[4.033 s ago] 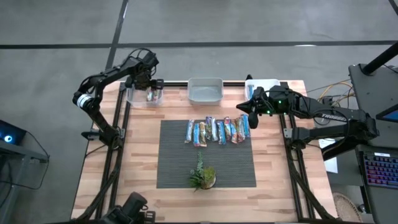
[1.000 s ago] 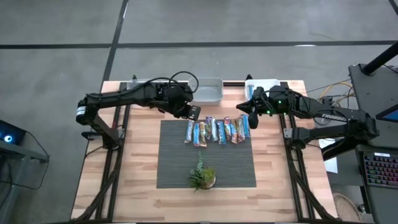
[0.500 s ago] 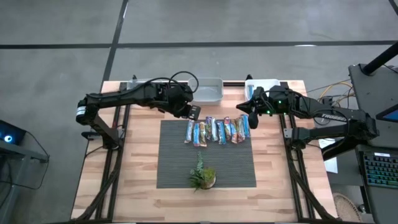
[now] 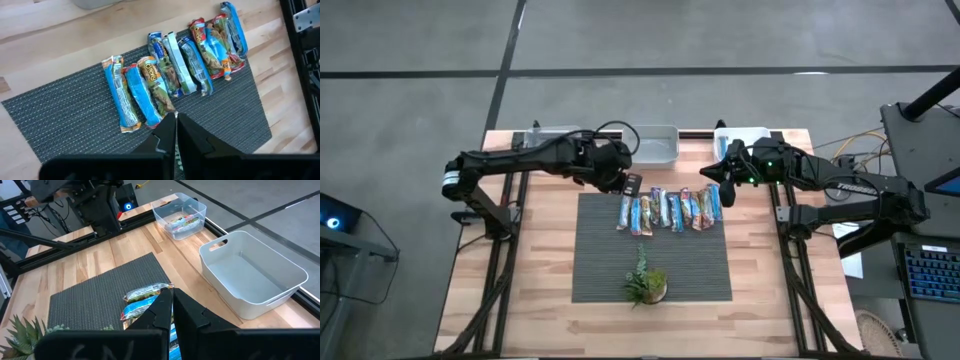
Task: Pick and place Granola Bars by type
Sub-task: Put the yellow granola bar into the white bin
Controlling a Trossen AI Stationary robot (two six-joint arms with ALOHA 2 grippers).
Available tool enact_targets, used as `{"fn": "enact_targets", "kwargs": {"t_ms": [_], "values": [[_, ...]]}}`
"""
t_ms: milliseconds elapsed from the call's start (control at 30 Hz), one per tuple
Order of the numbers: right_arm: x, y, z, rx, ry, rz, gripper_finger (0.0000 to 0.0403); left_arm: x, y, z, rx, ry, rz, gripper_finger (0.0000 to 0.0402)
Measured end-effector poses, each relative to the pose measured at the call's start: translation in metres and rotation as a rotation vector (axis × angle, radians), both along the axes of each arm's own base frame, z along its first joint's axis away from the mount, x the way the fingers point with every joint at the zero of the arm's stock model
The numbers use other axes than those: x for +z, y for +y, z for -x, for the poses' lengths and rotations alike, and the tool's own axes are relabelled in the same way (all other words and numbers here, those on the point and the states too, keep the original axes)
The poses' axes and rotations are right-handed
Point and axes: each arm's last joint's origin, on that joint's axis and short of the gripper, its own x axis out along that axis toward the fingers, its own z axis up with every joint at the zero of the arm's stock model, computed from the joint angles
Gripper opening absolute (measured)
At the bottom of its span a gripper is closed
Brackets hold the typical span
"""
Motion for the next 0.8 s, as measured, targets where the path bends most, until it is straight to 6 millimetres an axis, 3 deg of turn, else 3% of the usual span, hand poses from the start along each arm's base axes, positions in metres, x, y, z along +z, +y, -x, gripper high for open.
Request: {"fn": "enact_targets", "kwargs": {"t_ms": [567, 800], "values": [[0.000, 0.000, 0.000, 0.000, 0.000, 0.000, 0.0008, -0.066, 0.004, -0.011, 0.023, -0.048, 0.041, 0.0000], [0.000, 0.000, 0.000, 0.000, 0.001, 0.000, 0.0008, -0.073, 0.003, -0.011, 0.023, -0.045, 0.062, 0.0000]]}}
